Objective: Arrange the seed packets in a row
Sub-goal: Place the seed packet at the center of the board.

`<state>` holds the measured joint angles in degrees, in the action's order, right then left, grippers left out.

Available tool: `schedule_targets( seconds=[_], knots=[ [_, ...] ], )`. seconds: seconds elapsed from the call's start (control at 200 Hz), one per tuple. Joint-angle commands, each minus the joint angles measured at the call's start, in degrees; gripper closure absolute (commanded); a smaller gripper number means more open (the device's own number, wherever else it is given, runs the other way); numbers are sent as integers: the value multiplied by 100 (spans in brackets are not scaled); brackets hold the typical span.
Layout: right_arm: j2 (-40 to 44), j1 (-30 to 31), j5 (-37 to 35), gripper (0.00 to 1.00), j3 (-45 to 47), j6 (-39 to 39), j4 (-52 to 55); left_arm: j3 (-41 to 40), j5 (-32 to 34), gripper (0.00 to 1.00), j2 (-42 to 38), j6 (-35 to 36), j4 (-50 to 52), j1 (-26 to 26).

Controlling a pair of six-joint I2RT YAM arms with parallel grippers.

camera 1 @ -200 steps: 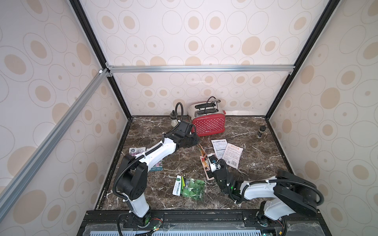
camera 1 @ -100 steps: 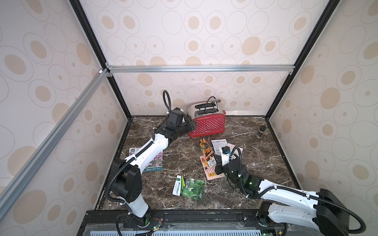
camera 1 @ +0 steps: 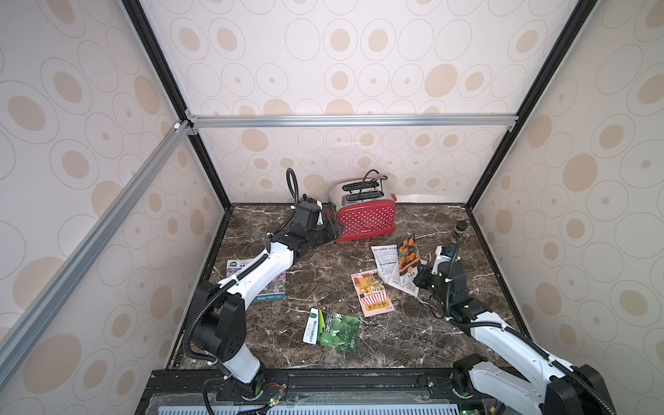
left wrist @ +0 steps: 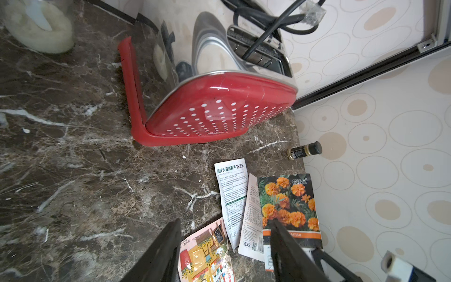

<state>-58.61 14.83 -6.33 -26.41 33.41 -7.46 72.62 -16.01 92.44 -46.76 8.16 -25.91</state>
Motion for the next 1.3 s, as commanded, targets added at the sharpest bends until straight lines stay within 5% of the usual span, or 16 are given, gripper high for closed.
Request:
schedule_targets(
  seconds=[0.0, 0.305, 0.511, 0.691, 0.997, 1.297],
  knots=[
    [-333, -552, 425, 100, -244, 505, 612, -103, -52, 40, -95, 174, -193, -50],
    [-724, -920, 307, 92, -438, 694, 1480, -292, -19, 40, 112, 216, -201, -194],
    [80, -914, -380, 59, -239, 583, 1883, -93, 6, 40, 493, 254, -168, -404],
    [23, -920, 10, 39, -578, 125, 2267, 226, 33, 40, 908, 349, -78, -722],
    [-698, -753, 1013, 46, -1010, -201, 2119, 812, -146, 41, 1724, 502, -178, -1395],
    [-1834, -745, 1148, 63, -1406, -202, 1892, 1667, -437, 44, 2743, 512, -333, -1761]
  ],
)
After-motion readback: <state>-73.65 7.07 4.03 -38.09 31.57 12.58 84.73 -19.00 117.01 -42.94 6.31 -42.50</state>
